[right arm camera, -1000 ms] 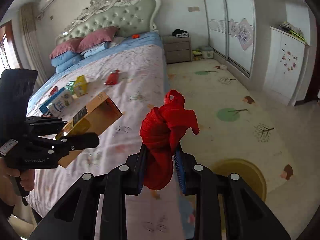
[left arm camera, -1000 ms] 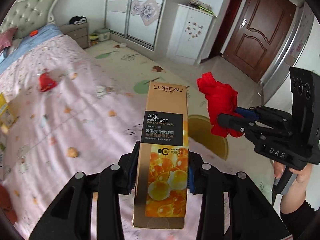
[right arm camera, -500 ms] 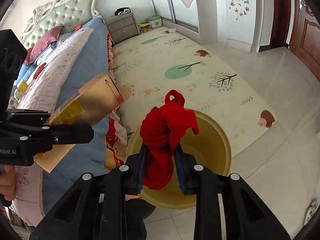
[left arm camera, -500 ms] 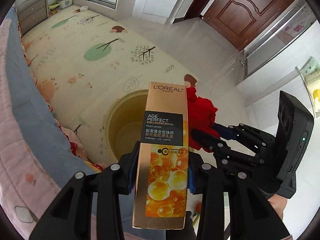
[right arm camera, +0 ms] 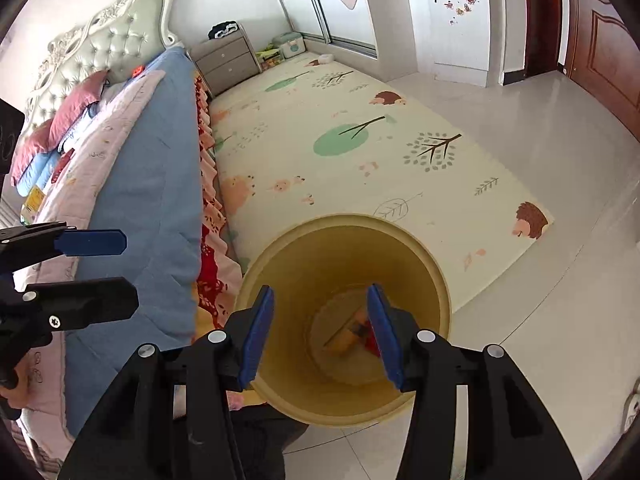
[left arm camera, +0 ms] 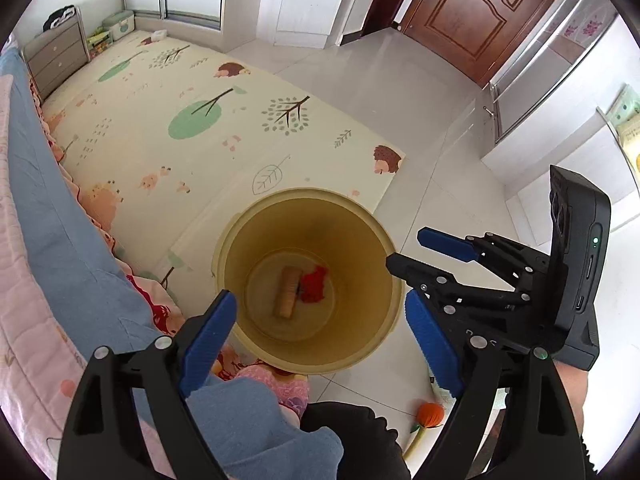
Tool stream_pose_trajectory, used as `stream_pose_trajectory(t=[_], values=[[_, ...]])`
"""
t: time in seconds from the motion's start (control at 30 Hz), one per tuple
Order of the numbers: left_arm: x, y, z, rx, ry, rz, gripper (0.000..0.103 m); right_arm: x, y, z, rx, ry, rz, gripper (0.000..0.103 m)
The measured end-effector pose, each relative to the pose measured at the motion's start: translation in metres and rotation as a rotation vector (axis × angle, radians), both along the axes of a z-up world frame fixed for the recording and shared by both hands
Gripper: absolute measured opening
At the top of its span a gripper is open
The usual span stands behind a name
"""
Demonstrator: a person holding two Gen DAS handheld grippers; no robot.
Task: Collect trash
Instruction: 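Move both open tools back over the quilt toward the remaining items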
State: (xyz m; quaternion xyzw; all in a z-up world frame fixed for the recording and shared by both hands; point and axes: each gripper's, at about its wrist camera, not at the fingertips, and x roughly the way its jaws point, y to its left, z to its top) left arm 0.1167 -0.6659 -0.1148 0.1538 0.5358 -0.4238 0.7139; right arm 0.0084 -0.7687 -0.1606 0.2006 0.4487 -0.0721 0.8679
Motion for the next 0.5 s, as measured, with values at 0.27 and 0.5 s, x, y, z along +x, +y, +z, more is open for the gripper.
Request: stream_pose_trajectory(t=[0.27, 0.5], values=[[-0.002, 0.057, 0.037, -0.101, -0.065, 0.063, 0.086, -0.004, 0.035, 0.046, -0.02, -0.091, 0.056, 0.048], [-0.004, 0.153, 0.083, -0.17, -0.187, 0.172, 0.086, 0.007, 0.101, 0.103, -0.033, -0.217, 0.177, 0.048]])
